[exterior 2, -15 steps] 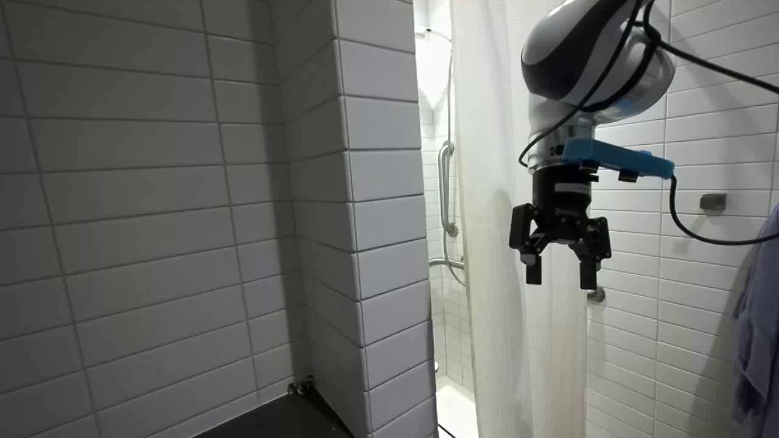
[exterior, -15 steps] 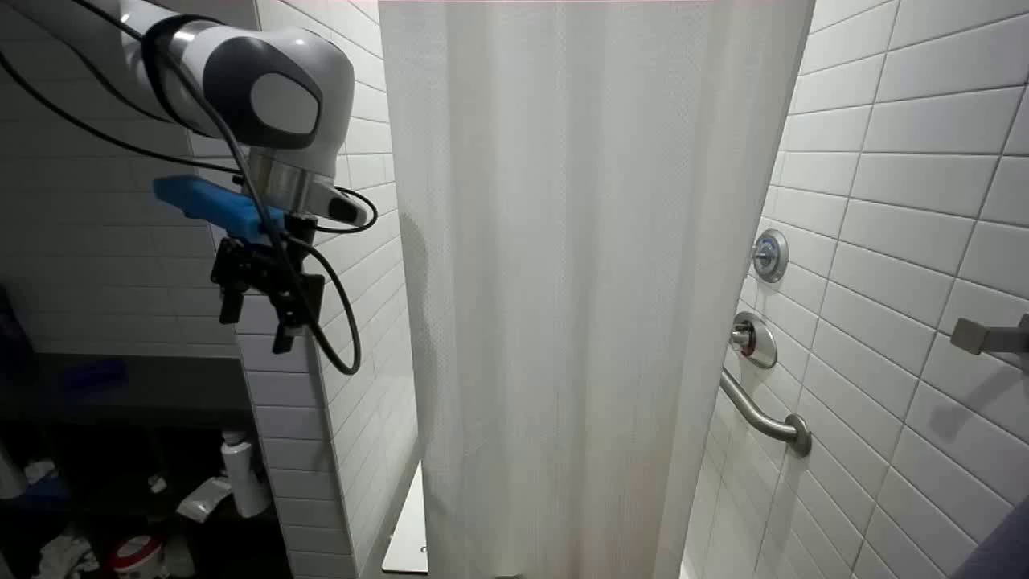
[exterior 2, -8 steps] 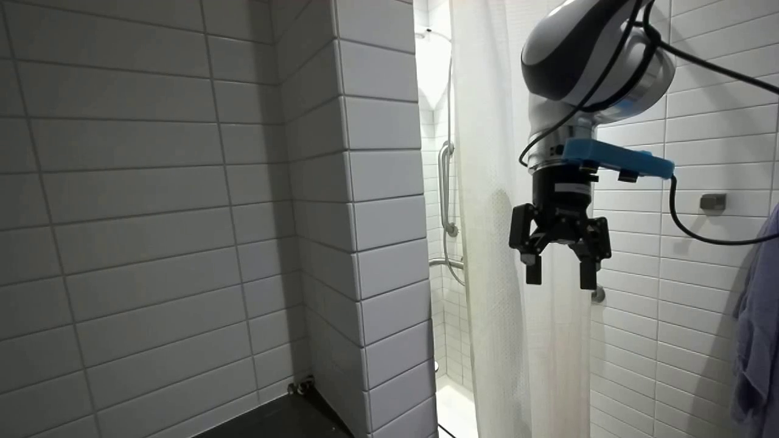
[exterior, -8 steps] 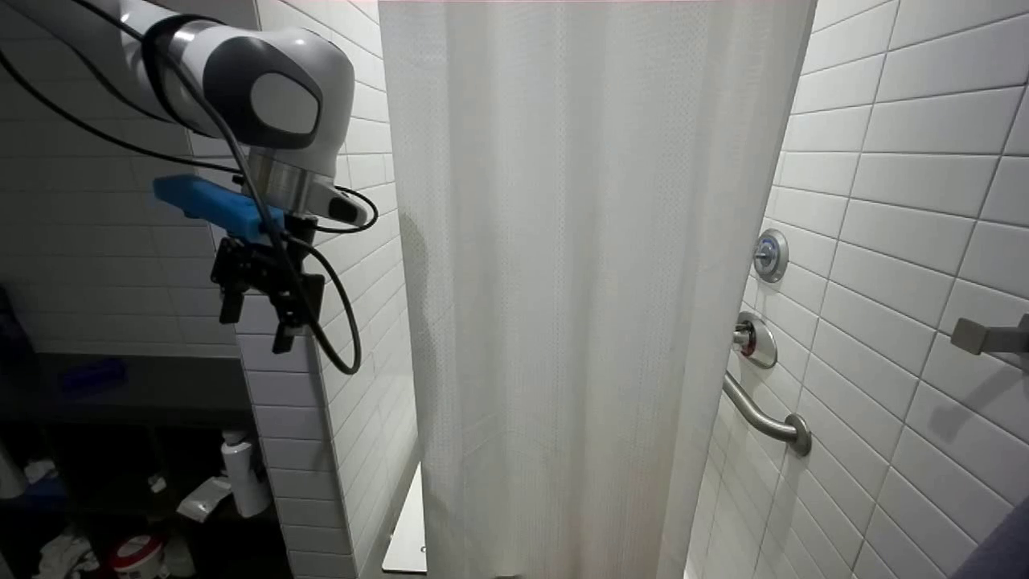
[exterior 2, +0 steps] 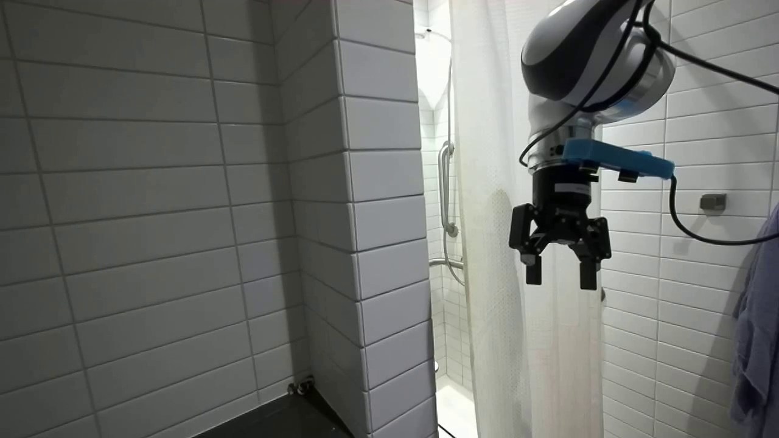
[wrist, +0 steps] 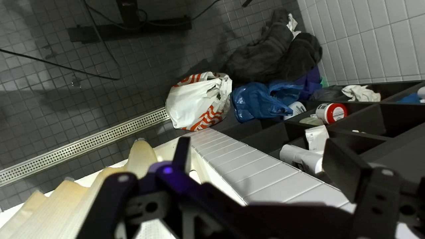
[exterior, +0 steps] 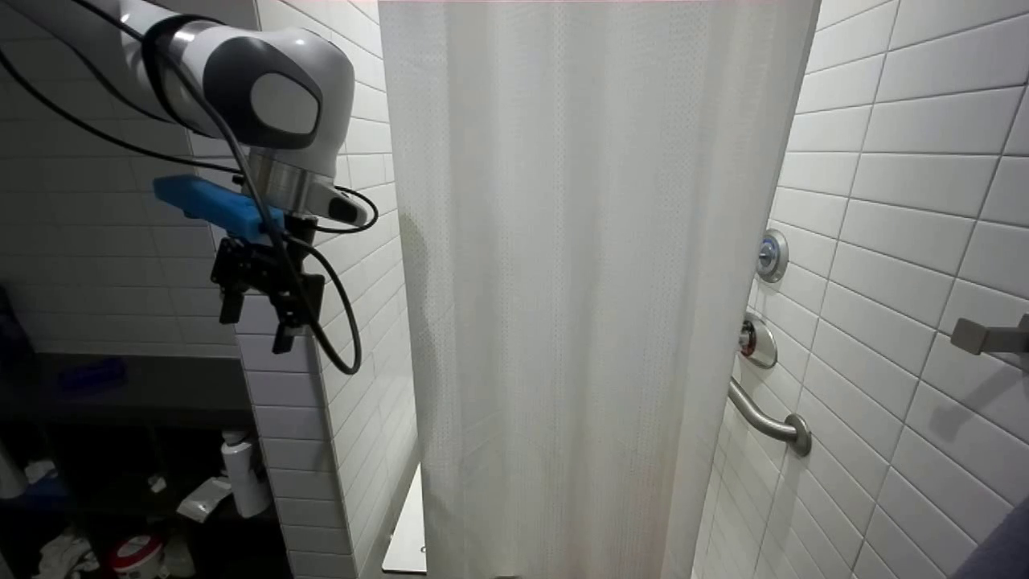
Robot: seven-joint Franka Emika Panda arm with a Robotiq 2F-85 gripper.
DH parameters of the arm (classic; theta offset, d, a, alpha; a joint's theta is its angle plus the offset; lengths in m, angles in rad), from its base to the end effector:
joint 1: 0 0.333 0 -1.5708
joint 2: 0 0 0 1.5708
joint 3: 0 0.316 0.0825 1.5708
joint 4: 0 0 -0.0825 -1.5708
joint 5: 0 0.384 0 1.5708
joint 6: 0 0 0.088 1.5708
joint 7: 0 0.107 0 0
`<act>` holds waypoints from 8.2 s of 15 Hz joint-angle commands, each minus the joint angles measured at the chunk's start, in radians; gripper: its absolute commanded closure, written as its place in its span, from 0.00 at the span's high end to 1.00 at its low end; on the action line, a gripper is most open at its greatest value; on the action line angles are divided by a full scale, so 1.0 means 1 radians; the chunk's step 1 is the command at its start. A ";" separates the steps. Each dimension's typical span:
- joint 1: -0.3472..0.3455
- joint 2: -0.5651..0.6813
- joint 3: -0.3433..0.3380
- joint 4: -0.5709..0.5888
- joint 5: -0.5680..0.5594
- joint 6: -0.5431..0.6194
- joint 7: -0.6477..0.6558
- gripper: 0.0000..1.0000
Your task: Close the shower curtain
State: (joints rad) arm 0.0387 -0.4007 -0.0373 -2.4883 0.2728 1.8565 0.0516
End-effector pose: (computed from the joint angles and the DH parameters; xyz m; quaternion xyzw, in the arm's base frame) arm 0.3898 0.0215 0.4165 -0.9816 0.0755 0.1184 0.1291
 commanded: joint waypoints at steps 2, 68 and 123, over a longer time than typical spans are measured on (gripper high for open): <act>-0.013 0.001 0.012 0.001 0.004 -0.003 -0.004 1.00; -0.052 0.043 0.071 -0.149 -0.974 0.014 -0.111 1.00; 0.074 0.131 0.131 -0.215 -2.330 -0.058 -0.768 1.00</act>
State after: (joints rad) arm 0.1067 -0.2645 0.0755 -2.6895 -1.9306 1.7862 -0.7549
